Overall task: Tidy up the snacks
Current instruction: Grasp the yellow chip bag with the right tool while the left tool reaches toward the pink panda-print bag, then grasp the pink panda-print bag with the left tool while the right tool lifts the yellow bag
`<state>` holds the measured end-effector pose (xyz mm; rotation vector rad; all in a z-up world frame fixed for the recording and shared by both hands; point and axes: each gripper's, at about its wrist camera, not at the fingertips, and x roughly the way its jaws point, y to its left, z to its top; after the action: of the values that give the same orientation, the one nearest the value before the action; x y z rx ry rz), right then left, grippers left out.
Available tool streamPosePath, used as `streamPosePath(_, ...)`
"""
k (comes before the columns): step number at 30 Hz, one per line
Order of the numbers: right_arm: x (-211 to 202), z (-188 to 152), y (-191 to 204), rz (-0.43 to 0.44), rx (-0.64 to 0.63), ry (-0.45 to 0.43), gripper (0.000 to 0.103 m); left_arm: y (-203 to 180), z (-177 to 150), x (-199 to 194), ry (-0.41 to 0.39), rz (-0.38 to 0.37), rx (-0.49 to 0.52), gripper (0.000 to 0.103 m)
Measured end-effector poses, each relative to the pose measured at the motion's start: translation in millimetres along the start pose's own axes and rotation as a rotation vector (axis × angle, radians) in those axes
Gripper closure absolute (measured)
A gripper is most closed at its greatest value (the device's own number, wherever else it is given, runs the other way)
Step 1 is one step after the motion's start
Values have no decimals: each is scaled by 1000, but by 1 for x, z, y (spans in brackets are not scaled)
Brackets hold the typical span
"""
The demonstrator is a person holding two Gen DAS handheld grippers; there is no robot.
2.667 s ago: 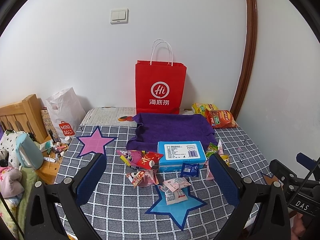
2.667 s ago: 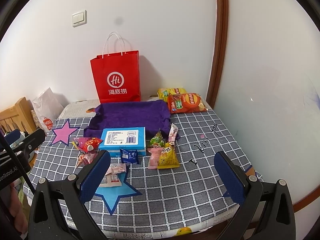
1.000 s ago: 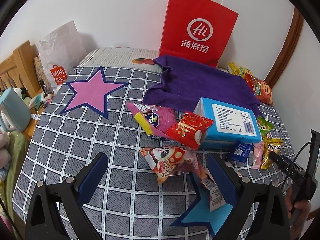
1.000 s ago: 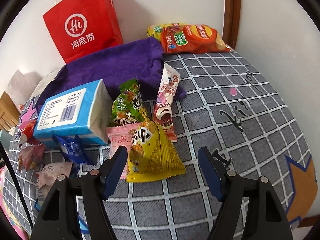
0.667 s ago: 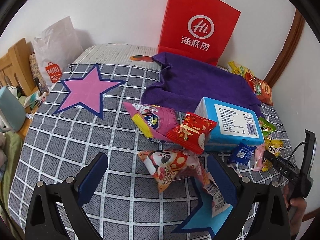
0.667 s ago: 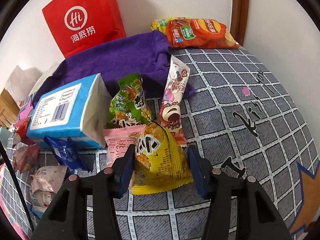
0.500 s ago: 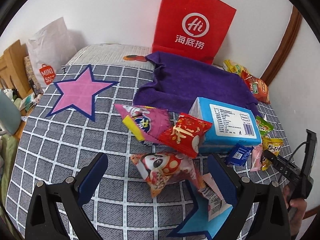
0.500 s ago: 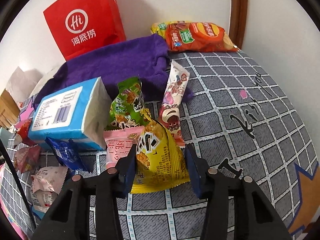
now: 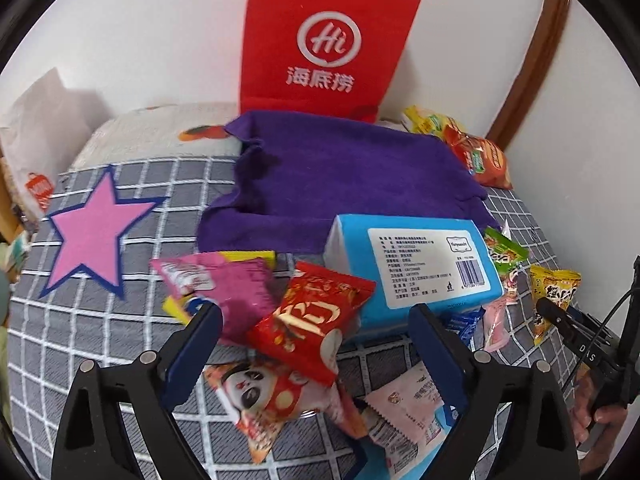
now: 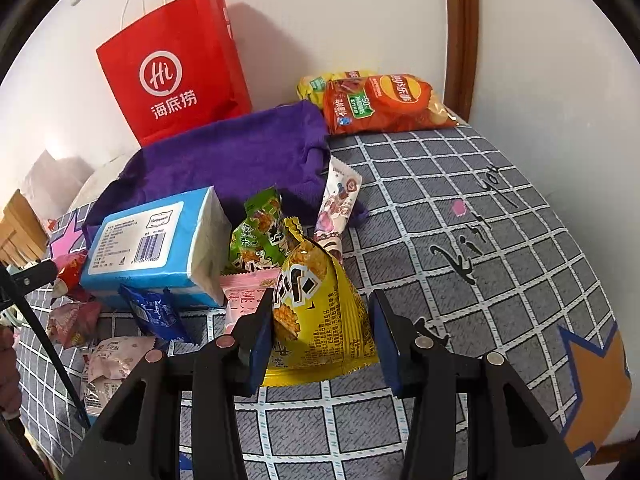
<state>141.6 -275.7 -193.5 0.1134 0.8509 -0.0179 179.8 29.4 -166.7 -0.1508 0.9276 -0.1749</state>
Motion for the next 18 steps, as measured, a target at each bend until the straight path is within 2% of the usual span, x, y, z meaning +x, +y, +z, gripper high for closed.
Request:
streamPosePath(3,-2,0,-2,-10,2,0,58,1,-1,12,34,-11,10,30)
streamPosePath(5,-3,0,-4,-15,6,1,58,3,-3,18,49,-27,12,33)
streamPosePath(6,-3,0,-5,-16,6,1,58,4,-4,20,54,-31,12,39)
streamPosePath(7,-3,0,-6,-19,6,1,58,5,-7,22,61,-35,14,49)
streamPosePath(9,-4,0,-7,-24,9,0,58,7,-10,24,68,-56,14,62)
streamPosePath(10,-5,0,-8,-24,12,-1,58,9,-11,24,73,-92,7,74)
streamPosePath(12,-6,1,-9,-23,19,-5,58,10,-13,23,79,-138,-3,91)
streamPosePath(13,-7,0,-9,-21,21,-5,58,10,-14,22,80,-129,-3,95)
streamPosePath(15,-8,0,-9,-17,23,-7,58,9,-17,20,69,-67,24,95)
streamPosePath(18,-12,-2,-7,-15,19,-11,58,15,-22,13,75,-56,24,95)
